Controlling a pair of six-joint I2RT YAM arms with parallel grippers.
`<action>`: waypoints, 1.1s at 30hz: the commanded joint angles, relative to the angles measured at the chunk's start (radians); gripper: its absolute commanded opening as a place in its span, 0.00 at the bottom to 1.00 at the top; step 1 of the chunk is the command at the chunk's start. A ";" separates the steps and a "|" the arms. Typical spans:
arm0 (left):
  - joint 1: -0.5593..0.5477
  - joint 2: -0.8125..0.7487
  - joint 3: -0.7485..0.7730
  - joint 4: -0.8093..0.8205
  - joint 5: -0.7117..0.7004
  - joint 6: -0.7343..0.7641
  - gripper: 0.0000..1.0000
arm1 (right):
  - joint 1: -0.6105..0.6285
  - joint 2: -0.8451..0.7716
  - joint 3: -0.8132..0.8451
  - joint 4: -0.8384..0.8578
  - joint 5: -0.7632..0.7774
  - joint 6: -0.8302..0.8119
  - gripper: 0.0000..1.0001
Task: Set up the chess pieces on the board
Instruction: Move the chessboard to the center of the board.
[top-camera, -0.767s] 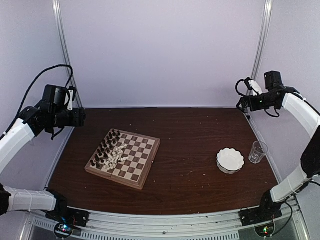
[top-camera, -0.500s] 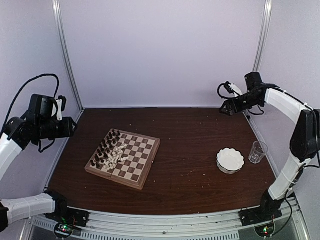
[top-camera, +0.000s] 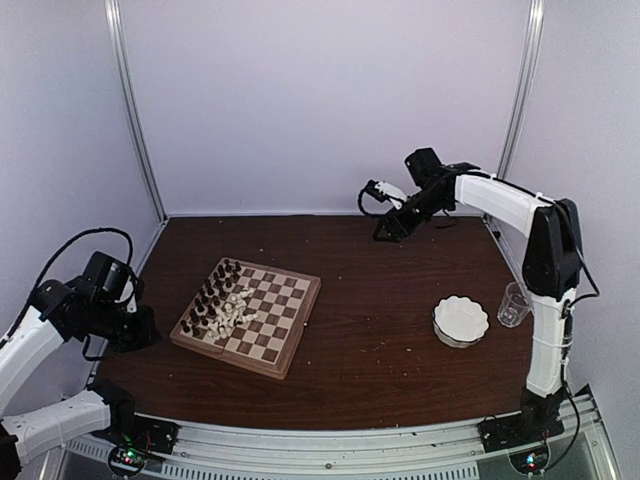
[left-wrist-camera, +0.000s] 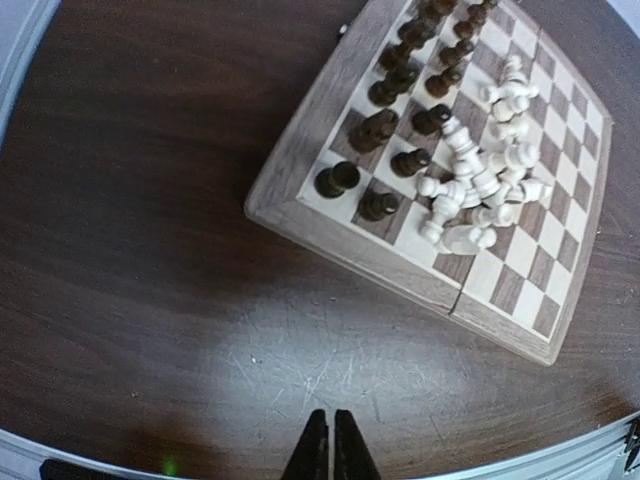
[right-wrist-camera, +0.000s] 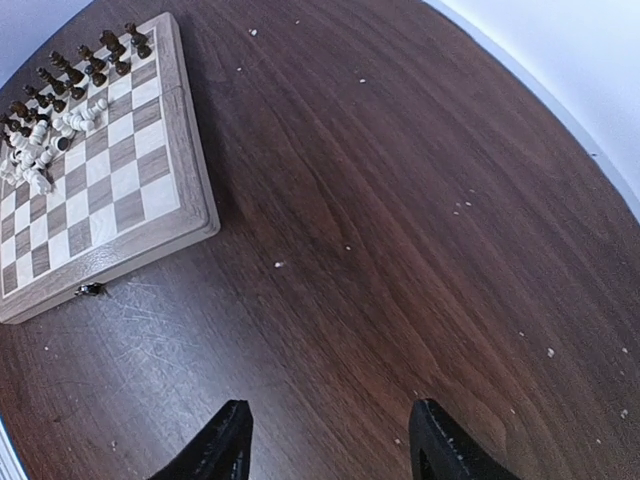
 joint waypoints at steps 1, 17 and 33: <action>0.007 0.104 -0.073 0.080 0.042 -0.137 0.10 | 0.061 0.110 0.082 -0.027 0.014 0.025 0.54; 0.008 0.358 -0.289 0.582 -0.049 -0.400 0.23 | 0.123 0.449 0.337 0.066 -0.030 0.234 0.40; 0.051 0.446 -0.344 0.707 -0.176 -0.455 0.23 | 0.180 0.633 0.446 0.170 -0.123 0.430 0.36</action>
